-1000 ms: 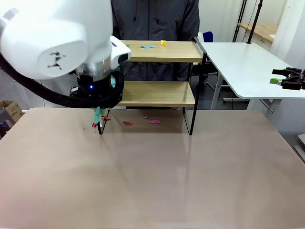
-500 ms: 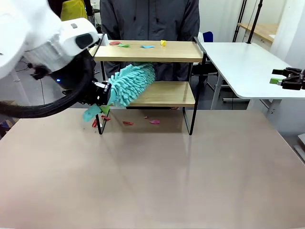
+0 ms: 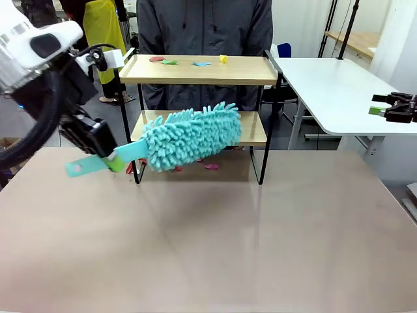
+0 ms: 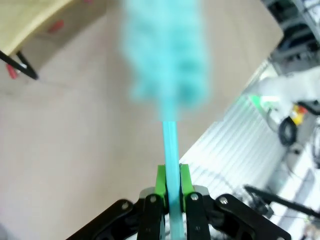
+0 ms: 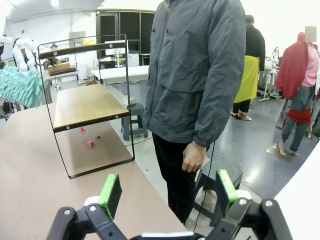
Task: Clean the shelf.
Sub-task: Clean the specific section of the Shelf indicated by the human with the Duster.
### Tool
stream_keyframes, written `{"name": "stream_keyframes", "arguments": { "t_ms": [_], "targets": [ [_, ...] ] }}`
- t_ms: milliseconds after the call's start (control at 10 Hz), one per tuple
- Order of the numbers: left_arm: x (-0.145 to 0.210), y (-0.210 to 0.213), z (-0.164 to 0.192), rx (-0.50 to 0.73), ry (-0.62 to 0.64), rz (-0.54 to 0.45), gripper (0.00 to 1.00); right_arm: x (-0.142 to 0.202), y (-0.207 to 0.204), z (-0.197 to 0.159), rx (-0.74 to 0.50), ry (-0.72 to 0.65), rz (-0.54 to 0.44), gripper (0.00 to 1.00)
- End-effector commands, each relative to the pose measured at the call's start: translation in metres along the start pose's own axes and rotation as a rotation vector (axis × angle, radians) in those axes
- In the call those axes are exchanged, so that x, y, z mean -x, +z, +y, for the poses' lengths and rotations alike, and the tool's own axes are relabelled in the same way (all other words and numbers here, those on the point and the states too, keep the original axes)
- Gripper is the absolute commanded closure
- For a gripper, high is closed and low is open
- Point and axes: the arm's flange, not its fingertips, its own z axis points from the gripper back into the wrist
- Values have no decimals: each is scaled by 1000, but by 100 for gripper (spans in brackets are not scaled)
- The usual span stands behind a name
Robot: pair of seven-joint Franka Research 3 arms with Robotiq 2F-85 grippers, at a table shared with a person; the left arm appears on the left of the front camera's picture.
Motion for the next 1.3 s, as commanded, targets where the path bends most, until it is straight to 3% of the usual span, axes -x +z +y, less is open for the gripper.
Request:
{"name": "stream_keyframes", "arguments": {
  "t_ms": [0,400,700,1000,1200],
  "targets": [
    [0,29,3,-29,-15,106,87,-3,-1,0,-4,5,0,0],
    [21,66,-2,-108,-199,473,87,-3,-1,0,-4,5,0,0],
    [35,63,-3,-172,-221,642,87,-3,-1,0,-4,5,0,0],
    [50,68,-9,-232,-206,717,87,-3,-1,0,-4,5,0,0],
    [42,56,-6,-174,-199,665,87,-3,-1,0,-4,5,0,0]
  ]
}}
